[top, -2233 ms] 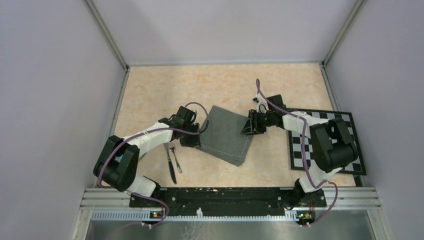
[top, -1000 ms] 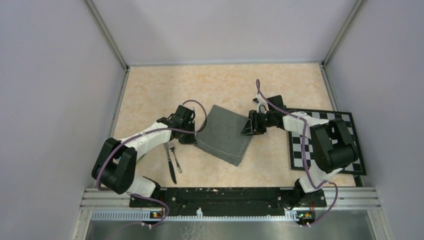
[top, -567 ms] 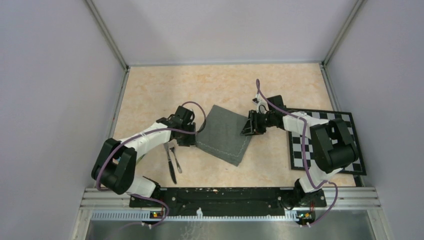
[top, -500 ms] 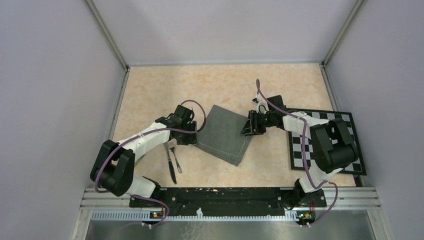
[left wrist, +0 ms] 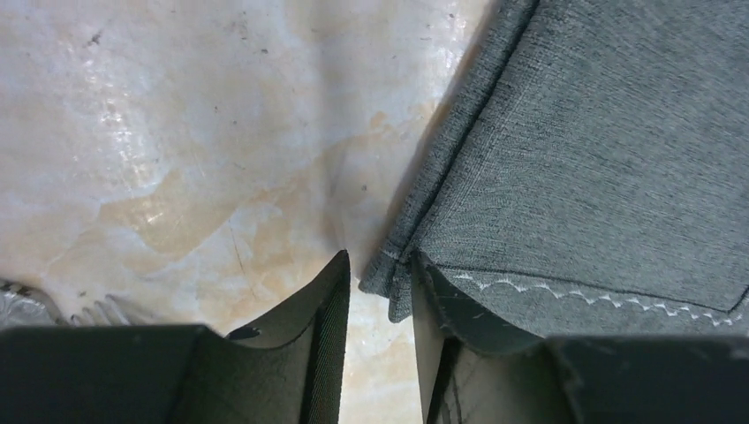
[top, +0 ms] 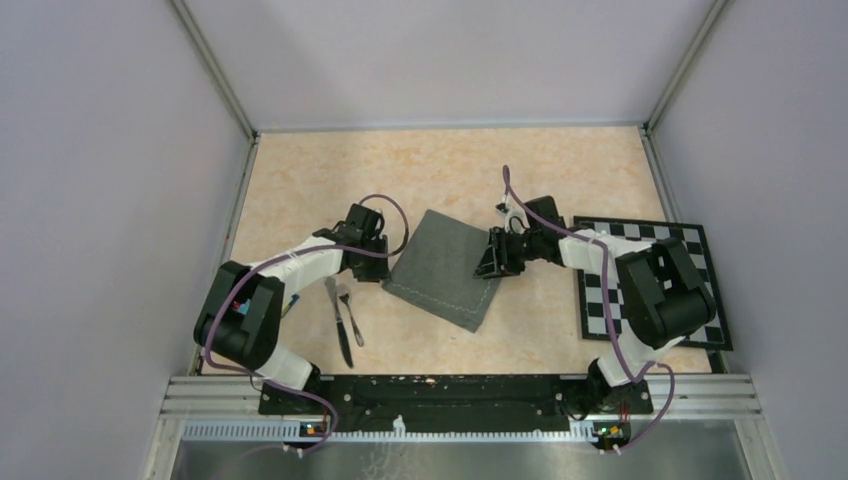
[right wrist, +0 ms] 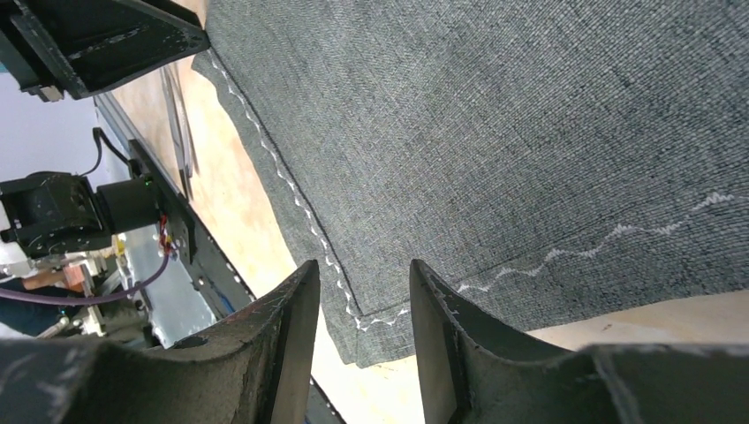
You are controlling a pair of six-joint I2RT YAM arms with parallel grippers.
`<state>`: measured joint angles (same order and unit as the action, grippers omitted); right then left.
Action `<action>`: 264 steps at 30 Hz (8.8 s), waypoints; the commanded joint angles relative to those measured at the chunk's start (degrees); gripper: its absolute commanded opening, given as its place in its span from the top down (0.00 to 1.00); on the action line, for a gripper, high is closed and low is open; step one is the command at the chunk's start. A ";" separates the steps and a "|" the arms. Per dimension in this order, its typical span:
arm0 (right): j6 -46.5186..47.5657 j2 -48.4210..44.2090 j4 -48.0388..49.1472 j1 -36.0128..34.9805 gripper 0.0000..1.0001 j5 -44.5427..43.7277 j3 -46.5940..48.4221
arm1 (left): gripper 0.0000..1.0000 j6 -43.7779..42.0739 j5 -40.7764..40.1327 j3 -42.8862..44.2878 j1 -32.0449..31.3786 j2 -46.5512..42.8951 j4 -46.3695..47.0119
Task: Fold the napkin into a case and place the utensils inside
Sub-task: Rotate the square-folded napkin at the center of the board, then smooth out the square-folded napkin at the center of the board, then pick up the top corner of the square-folded napkin from the center of the board, then fold the top corner of the square-folded napkin at the center of the board.
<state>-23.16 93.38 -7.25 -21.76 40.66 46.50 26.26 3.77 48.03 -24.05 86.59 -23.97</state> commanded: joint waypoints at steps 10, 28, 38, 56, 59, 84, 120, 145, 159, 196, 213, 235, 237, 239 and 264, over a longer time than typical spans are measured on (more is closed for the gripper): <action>0.10 -6.25 -12.64 -0.18 0.52 -29.04 1.54 | 0.88 7.15 19.34 -16.99 -1.14 -0.42 18.49; 7.38 -2.11 -13.85 -1.29 0.46 -29.80 9.33 | 0.67 41.51 5.65 -36.15 -27.28 -20.60 31.94; -5.86 -10.60 0.00 -10.50 0.46 -6.31 -0.98 | 0.64 33.81 3.76 -28.89 -19.29 -36.90 26.28; -17.38 -1.90 17.78 -25.80 0.62 -6.78 -7.40 | 0.55 18.83 8.71 -10.99 -3.93 -4.15 26.29; -18.94 0.32 20.99 -26.87 0.67 -6.43 -7.93 | 0.55 17.17 7.26 -9.26 -3.84 -1.06 25.68; -8.92 -27.71 -12.43 -2.44 0.39 -20.19 -9.32 | 0.28 22.23 13.50 -18.50 -13.65 -16.48 16.88; -5.06 -24.75 -9.10 12.13 0.59 -18.95 -18.44 | 0.42 56.69 -7.09 -23.98 -39.24 -13.67 22.37; -10.45 -30.07 -14.20 8.00 0.63 -22.43 -19.69 | 0.74 56.43 -6.58 -25.53 -39.35 -13.07 21.67; -9.58 -29.51 -12.80 7.08 0.53 -21.86 -19.95 | 0.74 55.78 -5.66 -25.09 -39.32 -12.04 22.47; -10.32 -27.36 -2.87 3.32 1.00 -13.48 -17.26 | 0.57 54.37 -5.52 -28.99 -40.11 -17.38 26.45; -15.09 -8.89 6.76 -13.65 1.00 -12.96 -2.94 | 0.63 54.99 -6.99 -31.63 -40.11 -19.27 25.79; -26.65 16.82 26.91 -17.70 1.00 -9.25 12.01 | 0.75 58.66 -6.23 -35.81 -40.50 -19.56 24.33; -26.78 18.01 27.10 -17.89 1.00 -9.05 12.99 | 0.75 58.81 -6.20 -35.75 -40.63 -19.17 24.38; -26.87 19.05 27.11 -18.04 1.00 -9.01 13.91 | 0.76 58.72 -6.07 -35.64 -40.69 -18.85 24.38; -26.21 23.07 25.05 -18.14 1.00 -10.01 18.45 | 0.78 58.78 -6.41 -35.42 -41.43 -18.25 24.23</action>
<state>-50.13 116.25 16.97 -39.27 31.07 62.06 86.08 -1.78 14.57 -64.93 66.57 6.52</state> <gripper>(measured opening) 0.009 0.215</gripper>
